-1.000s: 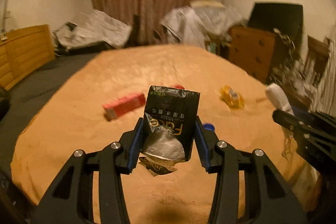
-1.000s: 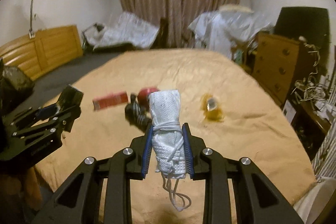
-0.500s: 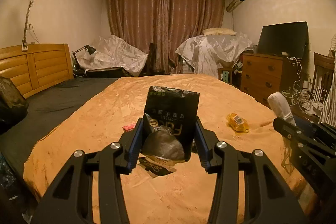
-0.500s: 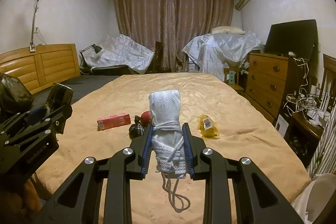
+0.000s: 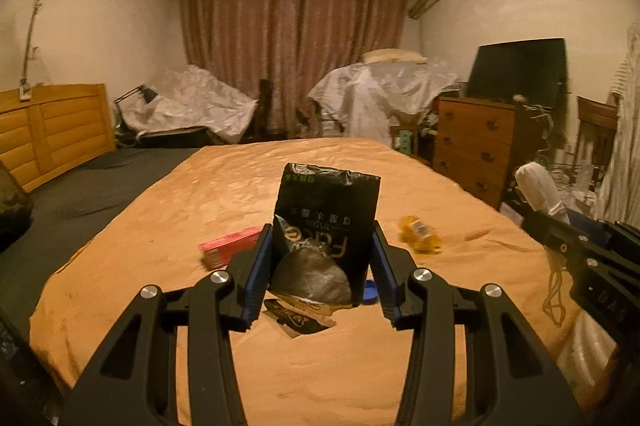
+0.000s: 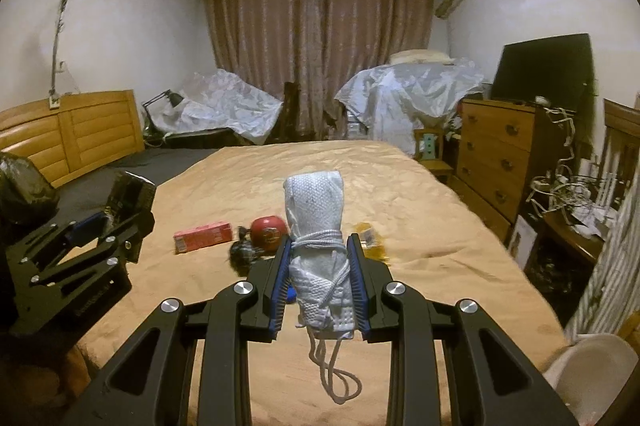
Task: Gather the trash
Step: 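Lift and carry the black packet and white bundle with both tools over the bucket, then open both tools to drop the packet and bundle into the bucket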
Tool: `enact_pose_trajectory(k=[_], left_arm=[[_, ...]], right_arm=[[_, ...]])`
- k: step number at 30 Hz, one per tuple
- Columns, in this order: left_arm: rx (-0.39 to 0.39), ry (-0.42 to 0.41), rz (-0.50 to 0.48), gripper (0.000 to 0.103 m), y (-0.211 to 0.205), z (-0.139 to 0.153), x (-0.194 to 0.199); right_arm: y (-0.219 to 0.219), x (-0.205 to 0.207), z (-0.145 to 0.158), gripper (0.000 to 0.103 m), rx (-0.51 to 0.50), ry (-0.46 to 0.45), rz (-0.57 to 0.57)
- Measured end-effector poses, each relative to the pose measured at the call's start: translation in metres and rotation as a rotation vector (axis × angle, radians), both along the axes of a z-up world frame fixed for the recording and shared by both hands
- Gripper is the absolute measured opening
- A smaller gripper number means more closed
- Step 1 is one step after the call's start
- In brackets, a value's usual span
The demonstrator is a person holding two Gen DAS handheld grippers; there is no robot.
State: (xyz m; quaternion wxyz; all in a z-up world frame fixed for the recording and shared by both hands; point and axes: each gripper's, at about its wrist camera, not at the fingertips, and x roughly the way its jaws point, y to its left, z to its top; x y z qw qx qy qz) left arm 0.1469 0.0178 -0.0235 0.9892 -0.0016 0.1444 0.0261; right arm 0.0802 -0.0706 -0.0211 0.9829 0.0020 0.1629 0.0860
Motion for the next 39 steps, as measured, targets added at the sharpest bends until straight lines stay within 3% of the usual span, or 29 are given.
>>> enact_pose_trajectory(k=[10,17,23,31,39], left_arm=[[-0.012,0.032,-0.237,0.044,-0.087,0.011,0.006],[-0.014,0.107,-0.420,0.044,-0.159,0.003,0.010],[0.002,0.195,-0.579,0.044,-0.228,-0.013,0.011],[0.046,0.348,-0.759,0.045,-0.304,-0.046,0.009],[0.111,0.451,-0.817,0.045,-0.343,-0.076,0.014]], right_arm=[[-0.104,-0.049,0.029,0.029,-0.019,0.032,-0.169],[-0.210,-0.085,0.028,0.029,-0.029,0.115,-0.333],[-0.302,-0.117,0.011,0.029,-0.003,0.223,-0.446],[-0.400,-0.125,-0.027,0.029,0.105,0.406,-0.487],[-0.416,-0.099,-0.071,0.029,0.213,0.543,-0.459]])
